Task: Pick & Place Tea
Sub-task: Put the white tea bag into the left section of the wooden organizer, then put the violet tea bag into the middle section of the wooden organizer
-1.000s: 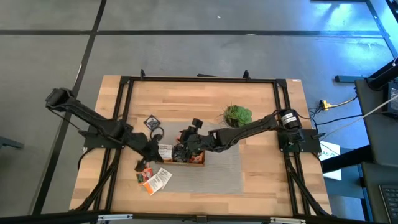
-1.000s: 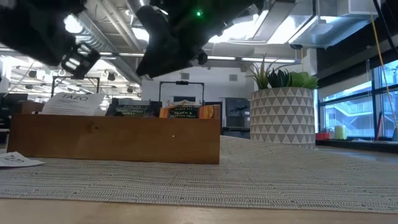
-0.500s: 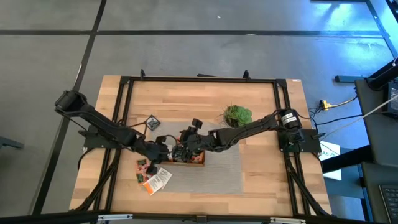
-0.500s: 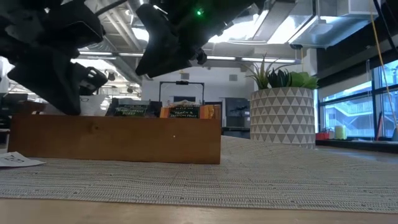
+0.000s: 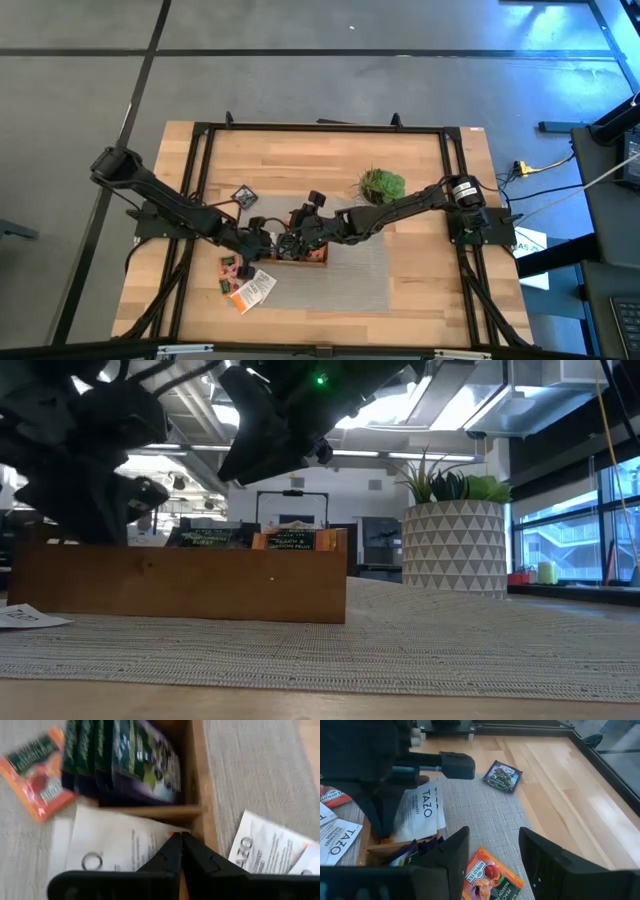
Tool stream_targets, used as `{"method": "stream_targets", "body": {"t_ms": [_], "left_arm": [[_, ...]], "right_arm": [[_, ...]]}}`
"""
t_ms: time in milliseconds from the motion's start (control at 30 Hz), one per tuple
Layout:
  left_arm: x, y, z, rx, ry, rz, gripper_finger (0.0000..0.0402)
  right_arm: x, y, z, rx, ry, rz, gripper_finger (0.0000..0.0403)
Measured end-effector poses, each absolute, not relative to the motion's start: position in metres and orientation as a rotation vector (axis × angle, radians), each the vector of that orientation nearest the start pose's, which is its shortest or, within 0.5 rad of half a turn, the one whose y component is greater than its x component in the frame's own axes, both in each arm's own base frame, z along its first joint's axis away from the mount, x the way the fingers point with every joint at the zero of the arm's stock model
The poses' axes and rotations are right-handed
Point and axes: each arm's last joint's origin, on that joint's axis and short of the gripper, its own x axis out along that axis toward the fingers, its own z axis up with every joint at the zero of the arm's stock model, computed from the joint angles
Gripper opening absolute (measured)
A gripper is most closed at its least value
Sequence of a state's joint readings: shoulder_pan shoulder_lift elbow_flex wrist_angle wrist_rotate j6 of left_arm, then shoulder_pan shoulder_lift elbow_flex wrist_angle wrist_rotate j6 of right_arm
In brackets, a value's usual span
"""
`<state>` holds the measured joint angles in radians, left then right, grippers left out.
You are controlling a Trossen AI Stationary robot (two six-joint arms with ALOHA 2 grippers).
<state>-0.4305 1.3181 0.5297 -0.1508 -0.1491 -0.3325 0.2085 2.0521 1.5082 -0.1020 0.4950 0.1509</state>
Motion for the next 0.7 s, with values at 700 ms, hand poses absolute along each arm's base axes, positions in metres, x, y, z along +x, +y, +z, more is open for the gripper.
{"method": "stream_targets", "body": {"t_ms": [700], "left_arm": [[0.170, -0.063, 0.205, -0.165, 0.870, 0.201, 0.0009]], "right_arm": [[0.450, 0.065, 0.202, -0.166, 0.646, -0.330, 0.0173]]}}
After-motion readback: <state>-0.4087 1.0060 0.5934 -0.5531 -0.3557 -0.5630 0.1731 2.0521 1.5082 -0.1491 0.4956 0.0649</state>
